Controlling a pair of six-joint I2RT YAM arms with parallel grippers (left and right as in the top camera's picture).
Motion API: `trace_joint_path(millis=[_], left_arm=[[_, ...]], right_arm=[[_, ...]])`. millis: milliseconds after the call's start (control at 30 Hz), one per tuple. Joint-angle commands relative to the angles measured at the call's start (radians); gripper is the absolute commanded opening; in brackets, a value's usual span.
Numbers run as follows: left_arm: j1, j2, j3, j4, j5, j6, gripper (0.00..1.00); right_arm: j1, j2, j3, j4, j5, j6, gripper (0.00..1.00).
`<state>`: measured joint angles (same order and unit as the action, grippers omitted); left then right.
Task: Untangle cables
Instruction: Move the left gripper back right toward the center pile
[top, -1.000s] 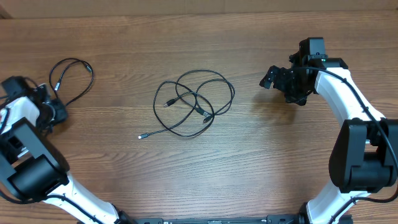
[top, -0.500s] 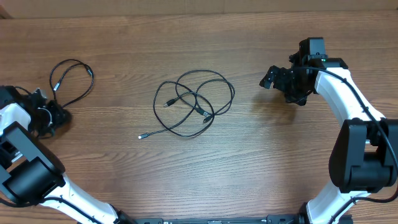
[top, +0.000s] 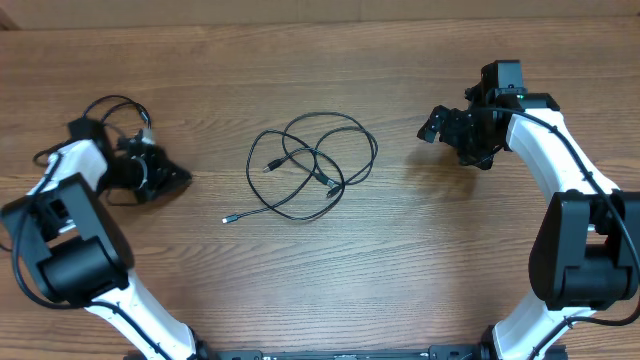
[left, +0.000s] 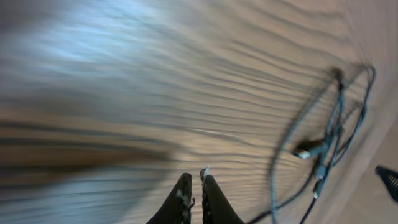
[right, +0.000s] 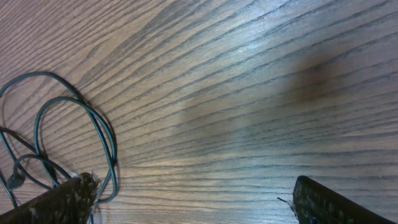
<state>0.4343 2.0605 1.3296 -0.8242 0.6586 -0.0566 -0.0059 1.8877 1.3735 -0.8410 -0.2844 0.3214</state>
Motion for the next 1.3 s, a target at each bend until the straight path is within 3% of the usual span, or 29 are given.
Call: trace_joint_path(millis=[0, 167, 233, 300, 400, 600, 733, 800, 833, 933, 967, 1067, 1167, 1267], left_arm=[[-0.119, -0.159, 0.003, 0.002, -0.05, -0.066, 0.1], [-0.292, -0.214, 0.003, 0.055, -0.079, -0.101, 0.1], [-0.341, -0.212, 0.003, 0.067, -0.074, -0.116, 0.15], [-0.41, -0.212, 0.003, 0.069, -0.084, -0.116, 0.04], [-0.483, -0.209, 0.003, 0.073, -0.125, -0.116, 0.04], [-0.6, -0.209, 0.002, 0.035, -0.358, -0.148, 0.05], [-0.656, -0.209, 0.002, -0.011, -0.639, -0.279, 0.06], [-0.665, -0.209, 0.002, -0.048, -0.789, -0.407, 0.15], [-0.661, -0.209, 0.002, -0.071, -0.828, -0.466, 0.17], [-0.61, -0.209, 0.002, -0.103, -0.794, -0.475, 0.17], [-0.595, -0.209, 0.002, -0.108, -0.786, -0.475, 0.16], [-0.551, -0.209, 0.002, -0.109, -0.755, -0.475, 0.15], [-0.51, -0.209, 0.002, -0.103, -0.712, -0.476, 0.15], [-0.468, -0.209, 0.002, -0.1, -0.698, -0.476, 0.22]], right_arm=[[0.0, -0.012, -0.008, 0.002, -0.005, 0.004, 1.0], [0.0, -0.012, -0.008, 0.002, -0.005, 0.004, 1.0], [0.0, -0.012, -0.008, 0.002, -0.005, 0.004, 1.0], [0.0, -0.012, -0.008, 0.002, -0.005, 0.004, 1.0], [0.0, -0.012, -0.008, 0.002, -0.005, 0.004, 1.0], [0.0, -0.012, -0.008, 0.002, -0.005, 0.004, 1.0], [0.0, -0.012, -0.008, 0.002, -0.005, 0.004, 1.0], [0.0, -0.012, -0.008, 0.004, -0.023, 0.027, 1.0], [0.0, -0.012, -0.008, 0.005, -0.045, 0.052, 1.0], [0.002, -0.012, -0.008, 0.024, -0.24, 0.075, 1.0], [0.008, -0.012, -0.008, 0.032, -0.293, 0.075, 0.96], [0.052, -0.012, -0.008, 0.043, -0.34, 0.075, 0.53], [0.124, -0.012, -0.009, 0.051, -0.338, 0.075, 0.24], [0.231, -0.012, -0.013, 0.102, -0.325, 0.076, 0.19]])
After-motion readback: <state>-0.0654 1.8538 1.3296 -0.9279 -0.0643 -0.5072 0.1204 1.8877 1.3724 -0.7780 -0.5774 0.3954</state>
